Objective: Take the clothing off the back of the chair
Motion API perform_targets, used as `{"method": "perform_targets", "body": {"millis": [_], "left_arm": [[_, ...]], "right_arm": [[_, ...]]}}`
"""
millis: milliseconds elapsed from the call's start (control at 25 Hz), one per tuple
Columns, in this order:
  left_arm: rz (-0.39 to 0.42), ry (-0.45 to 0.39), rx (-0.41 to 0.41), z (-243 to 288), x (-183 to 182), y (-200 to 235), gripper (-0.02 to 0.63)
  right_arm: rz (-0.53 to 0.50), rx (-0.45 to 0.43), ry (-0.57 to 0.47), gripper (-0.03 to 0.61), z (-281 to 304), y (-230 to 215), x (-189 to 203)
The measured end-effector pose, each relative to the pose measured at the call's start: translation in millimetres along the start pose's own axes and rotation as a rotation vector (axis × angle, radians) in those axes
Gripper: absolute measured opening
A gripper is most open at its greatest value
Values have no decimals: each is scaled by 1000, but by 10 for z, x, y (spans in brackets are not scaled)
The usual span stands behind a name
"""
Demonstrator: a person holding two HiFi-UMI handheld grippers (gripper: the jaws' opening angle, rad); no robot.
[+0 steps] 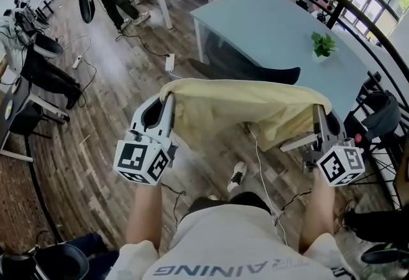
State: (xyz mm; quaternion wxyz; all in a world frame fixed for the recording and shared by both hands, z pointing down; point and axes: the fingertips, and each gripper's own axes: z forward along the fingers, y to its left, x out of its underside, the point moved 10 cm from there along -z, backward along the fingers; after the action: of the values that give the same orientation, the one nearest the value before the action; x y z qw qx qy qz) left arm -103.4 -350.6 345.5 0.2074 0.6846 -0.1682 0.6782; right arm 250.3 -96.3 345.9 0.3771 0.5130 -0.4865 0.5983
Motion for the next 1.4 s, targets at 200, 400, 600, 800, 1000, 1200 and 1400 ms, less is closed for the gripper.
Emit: {"method": "perform_targets", "body": {"millis": [200,400,600,800,1000,1200,1400], "left_arm": [[-5,10,9,-492,97,-109,51],[-12,20,16,-789,125,-321,51],[-13,9,9,-1013,14,-665,51],[-15,10,-14,-1159,-44,-1217,51],[-15,15,-24,-1415,-66,-1873,51],[-12,19,-19,-1587,-28,-2324,51],[-10,24,-7,-1633,-56,-2538,51]], "right_arm": [[5,14,21,34,-439,247,164],[14,15,54,34,-799,317,215],[9,-5,46,34,-1206,259,127],[3,-25,41,34,-1654,-38,6],[-6,-36,46,34,-2300,-306,-139],[-12,-39,49,34,-2728,-543,-136],[-15,-40,55,32,-2905,-653,-154]]}}
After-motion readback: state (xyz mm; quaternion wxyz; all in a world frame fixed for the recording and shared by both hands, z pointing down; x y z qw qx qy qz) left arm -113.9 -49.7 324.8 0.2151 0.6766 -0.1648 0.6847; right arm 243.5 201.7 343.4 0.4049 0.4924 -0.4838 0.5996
